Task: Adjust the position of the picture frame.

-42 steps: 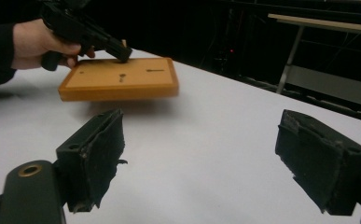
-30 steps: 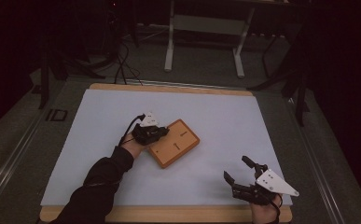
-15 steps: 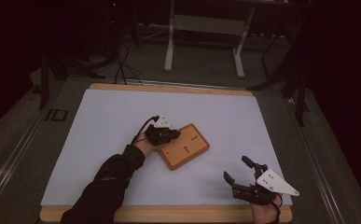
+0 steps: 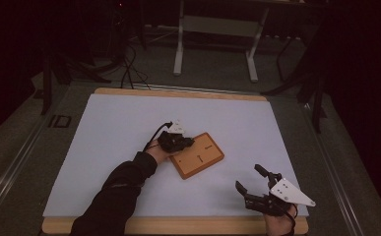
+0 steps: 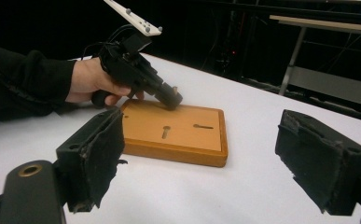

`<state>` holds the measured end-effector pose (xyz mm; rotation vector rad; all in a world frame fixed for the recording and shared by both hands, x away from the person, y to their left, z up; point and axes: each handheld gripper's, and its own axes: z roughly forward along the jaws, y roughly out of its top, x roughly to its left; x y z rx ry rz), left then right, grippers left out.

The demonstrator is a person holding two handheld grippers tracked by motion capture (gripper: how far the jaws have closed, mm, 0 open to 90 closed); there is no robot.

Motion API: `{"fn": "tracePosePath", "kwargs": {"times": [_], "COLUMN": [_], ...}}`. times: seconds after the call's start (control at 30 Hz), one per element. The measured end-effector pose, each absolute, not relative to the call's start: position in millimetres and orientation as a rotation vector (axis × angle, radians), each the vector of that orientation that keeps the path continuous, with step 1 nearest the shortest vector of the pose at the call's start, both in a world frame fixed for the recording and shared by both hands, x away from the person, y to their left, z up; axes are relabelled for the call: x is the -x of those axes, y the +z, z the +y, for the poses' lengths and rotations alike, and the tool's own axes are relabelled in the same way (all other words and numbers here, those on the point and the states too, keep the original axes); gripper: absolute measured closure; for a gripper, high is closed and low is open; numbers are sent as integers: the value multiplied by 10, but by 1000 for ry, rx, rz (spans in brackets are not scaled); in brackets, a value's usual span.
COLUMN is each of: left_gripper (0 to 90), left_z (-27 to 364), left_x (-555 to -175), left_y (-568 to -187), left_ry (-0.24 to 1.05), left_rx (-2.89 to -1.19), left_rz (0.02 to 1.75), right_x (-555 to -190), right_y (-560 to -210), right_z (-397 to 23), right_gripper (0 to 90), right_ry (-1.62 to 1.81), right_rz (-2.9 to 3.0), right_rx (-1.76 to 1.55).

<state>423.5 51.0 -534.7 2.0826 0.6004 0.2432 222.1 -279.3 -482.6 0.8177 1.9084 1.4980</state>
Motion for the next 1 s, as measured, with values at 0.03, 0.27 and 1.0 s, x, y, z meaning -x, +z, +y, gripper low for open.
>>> {"fn": "tracePosePath", "kwargs": {"times": [0.03, 0.27, 1.0], "left_gripper": [852, 849, 730], "left_z": [504, 499, 540], "left_x": [-4230, -4229, -3427], "left_y": [-5345, -5333, -5077], "left_ry": [247, 245, 138], "left_rx": [-2085, -2093, -2059], "left_rz": [602, 607, 598], "right_x": [-2221, -2216, -2210], "right_y": [-4826, -4825, -4825], "right_z": [-2792, -2787, -2765], "right_gripper": [152, 151, 152], "right_ry": [1499, 1498, 1492], "right_rz": [1909, 1909, 1915], "right_rx": [-818, -816, -807]}}
